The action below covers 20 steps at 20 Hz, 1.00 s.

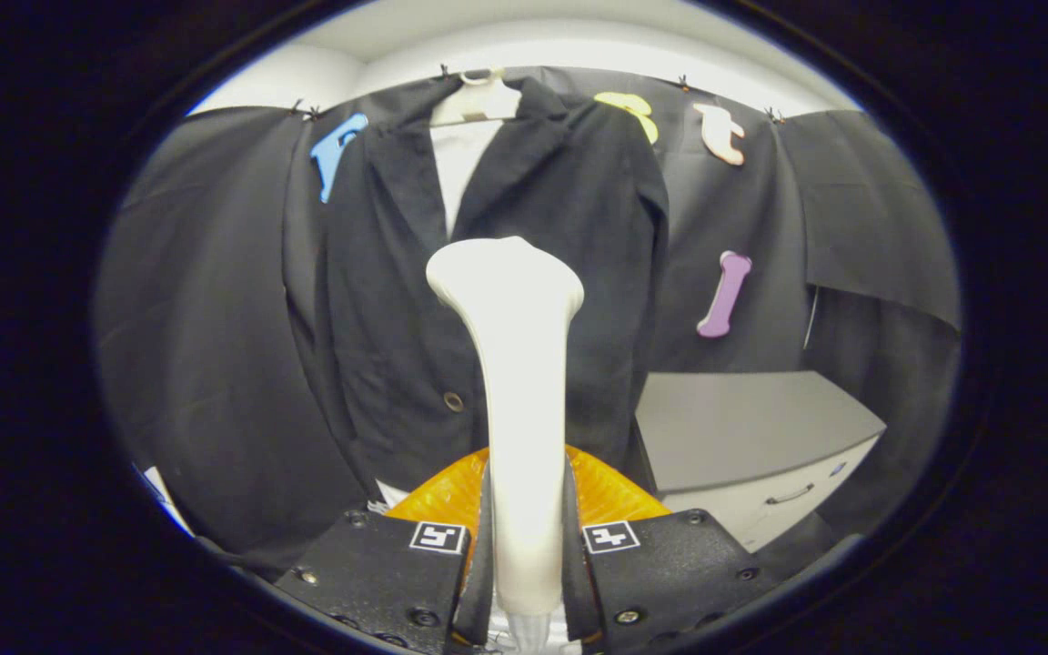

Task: Iron the clothes twice with a garment steamer, once on the left side and once on the right side.

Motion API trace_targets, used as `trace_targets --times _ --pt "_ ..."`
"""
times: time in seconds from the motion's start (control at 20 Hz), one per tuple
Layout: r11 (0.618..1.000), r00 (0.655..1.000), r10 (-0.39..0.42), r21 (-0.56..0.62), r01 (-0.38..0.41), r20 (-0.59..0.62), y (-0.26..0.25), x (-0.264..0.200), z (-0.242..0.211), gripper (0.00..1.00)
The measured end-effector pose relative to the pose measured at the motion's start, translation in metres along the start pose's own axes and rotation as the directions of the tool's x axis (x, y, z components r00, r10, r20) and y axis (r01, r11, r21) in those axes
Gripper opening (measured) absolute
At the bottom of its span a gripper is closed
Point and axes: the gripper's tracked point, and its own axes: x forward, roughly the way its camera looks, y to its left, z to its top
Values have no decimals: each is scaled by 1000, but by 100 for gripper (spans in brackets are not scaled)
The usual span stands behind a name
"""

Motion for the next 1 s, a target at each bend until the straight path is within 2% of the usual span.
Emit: trace_targets --times 0.3,0.5,0.75,1.0 --pt "998 990 56 -2 -57 131 54 -14 84 34" --pt "998 979 60 -14 -59 196 103 -20 143 34" --pt "998 967 35 -50 -23 253 151 -7 191 34" --pt "994 965 -9 -105 37 260 178 23 211 34"
